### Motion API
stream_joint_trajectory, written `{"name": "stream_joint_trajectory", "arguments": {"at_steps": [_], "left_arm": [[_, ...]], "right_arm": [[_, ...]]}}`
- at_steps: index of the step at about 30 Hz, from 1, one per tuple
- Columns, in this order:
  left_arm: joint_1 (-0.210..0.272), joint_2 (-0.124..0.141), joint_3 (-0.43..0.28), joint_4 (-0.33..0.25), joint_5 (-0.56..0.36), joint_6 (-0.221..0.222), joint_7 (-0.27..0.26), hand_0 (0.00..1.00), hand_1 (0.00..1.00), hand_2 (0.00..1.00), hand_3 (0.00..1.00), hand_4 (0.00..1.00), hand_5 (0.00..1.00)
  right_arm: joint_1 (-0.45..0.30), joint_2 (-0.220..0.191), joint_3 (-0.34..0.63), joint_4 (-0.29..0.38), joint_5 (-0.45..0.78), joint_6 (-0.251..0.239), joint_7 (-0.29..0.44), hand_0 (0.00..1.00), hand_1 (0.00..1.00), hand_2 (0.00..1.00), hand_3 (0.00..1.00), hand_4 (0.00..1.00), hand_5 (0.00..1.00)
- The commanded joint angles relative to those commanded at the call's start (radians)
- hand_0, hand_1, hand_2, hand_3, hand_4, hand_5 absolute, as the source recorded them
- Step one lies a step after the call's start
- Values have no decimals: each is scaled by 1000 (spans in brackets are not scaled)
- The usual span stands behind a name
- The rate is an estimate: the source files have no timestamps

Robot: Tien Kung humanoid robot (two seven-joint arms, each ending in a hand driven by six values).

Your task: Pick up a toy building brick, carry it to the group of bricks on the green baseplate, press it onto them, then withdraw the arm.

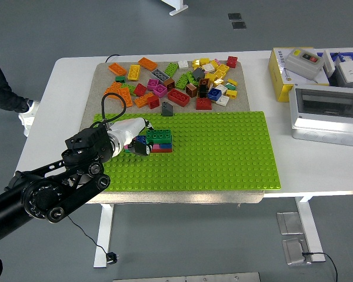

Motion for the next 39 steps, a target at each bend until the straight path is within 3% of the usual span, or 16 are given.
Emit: {"name": "stream_joint_trajectory", "arguments": {"at_steps": [26, 27, 39], "left_arm": [[-3, -5, 13, -8, 31, 3, 3, 998, 966, 966, 531, 529, 218], [-3, -5, 13, -8, 31, 2, 4, 998, 966, 967, 551, 428, 232], [-3, -3, 8, -6, 26, -5, 3, 998, 967, 973, 621, 409, 236]], "right_arm": [[2, 0, 5, 0, -3, -1, 2, 672, 632, 641, 661, 349, 804], [2, 0, 6, 0, -4, -2, 2, 672, 632, 640, 661, 350, 801], [1, 1, 13, 0, -12, -6, 2, 672, 633, 639, 661, 350, 800]]}}
